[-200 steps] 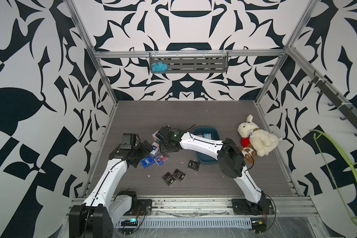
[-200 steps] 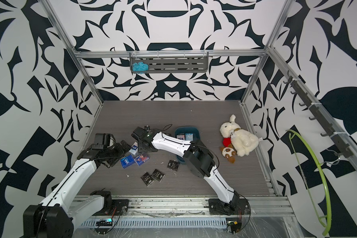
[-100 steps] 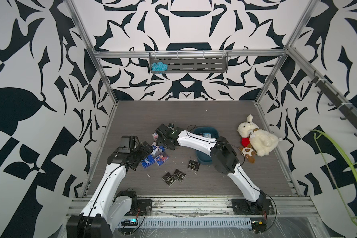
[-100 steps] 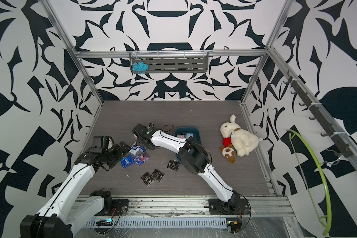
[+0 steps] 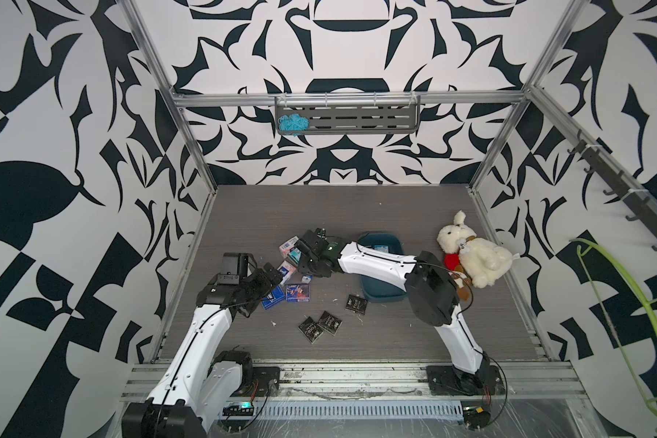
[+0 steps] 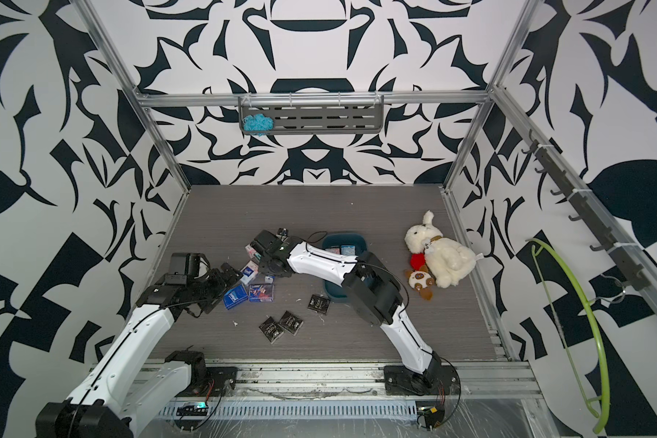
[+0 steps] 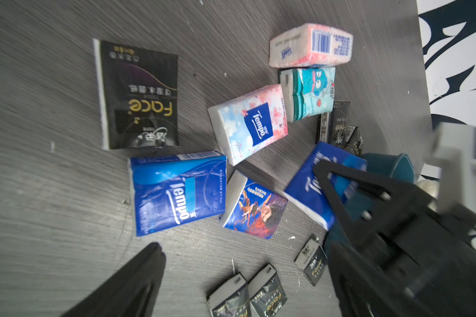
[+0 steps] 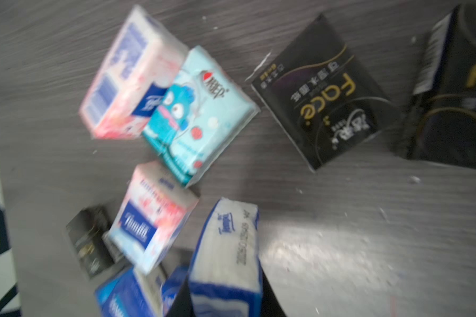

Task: Put the pocket tissues into the storage box
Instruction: Pick up the pocket tissues from the center of the board, then place the pocket tissues in the storage box.

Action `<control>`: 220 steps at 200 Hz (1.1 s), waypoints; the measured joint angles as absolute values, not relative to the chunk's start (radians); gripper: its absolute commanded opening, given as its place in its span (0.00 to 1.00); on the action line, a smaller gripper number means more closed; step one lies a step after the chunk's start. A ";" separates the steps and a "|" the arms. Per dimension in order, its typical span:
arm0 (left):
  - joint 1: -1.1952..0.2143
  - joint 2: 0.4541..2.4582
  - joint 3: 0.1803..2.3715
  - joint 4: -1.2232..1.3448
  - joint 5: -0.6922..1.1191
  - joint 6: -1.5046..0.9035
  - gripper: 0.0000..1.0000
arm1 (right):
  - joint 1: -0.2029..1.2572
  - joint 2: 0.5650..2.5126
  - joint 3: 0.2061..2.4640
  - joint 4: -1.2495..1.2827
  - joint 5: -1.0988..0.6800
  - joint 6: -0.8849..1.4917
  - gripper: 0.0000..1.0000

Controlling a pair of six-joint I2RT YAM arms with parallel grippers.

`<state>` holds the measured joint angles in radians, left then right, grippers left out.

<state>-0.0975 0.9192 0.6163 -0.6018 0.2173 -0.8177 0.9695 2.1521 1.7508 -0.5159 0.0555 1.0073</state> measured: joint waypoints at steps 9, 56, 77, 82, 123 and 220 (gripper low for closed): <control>-0.097 0.933 0.616 -0.596 0.230 -0.816 0.99 | 0.966 2.112 1.714 -0.500 0.037 0.979 0.20; -0.099 1.038 0.619 -0.575 0.312 -0.794 0.99 | 0.923 1.921 1.543 -0.495 -0.078 0.842 0.19; -0.108 1.090 0.640 -0.573 0.333 -0.775 0.99 | 0.869 1.856 1.482 -0.506 -0.117 0.795 0.19; -0.112 1.102 0.649 -0.573 0.337 -0.770 0.99 | 0.852 1.843 1.470 -0.513 -0.122 0.785 0.19; -0.186 1.171 0.725 -0.567 0.335 -0.756 0.99 | 0.697 1.760 1.418 -0.608 -0.137 0.710 0.20; -0.338 1.411 0.919 -0.558 0.313 -0.735 0.99 | 0.622 2.015 1.790 -1.021 0.161 0.466 0.19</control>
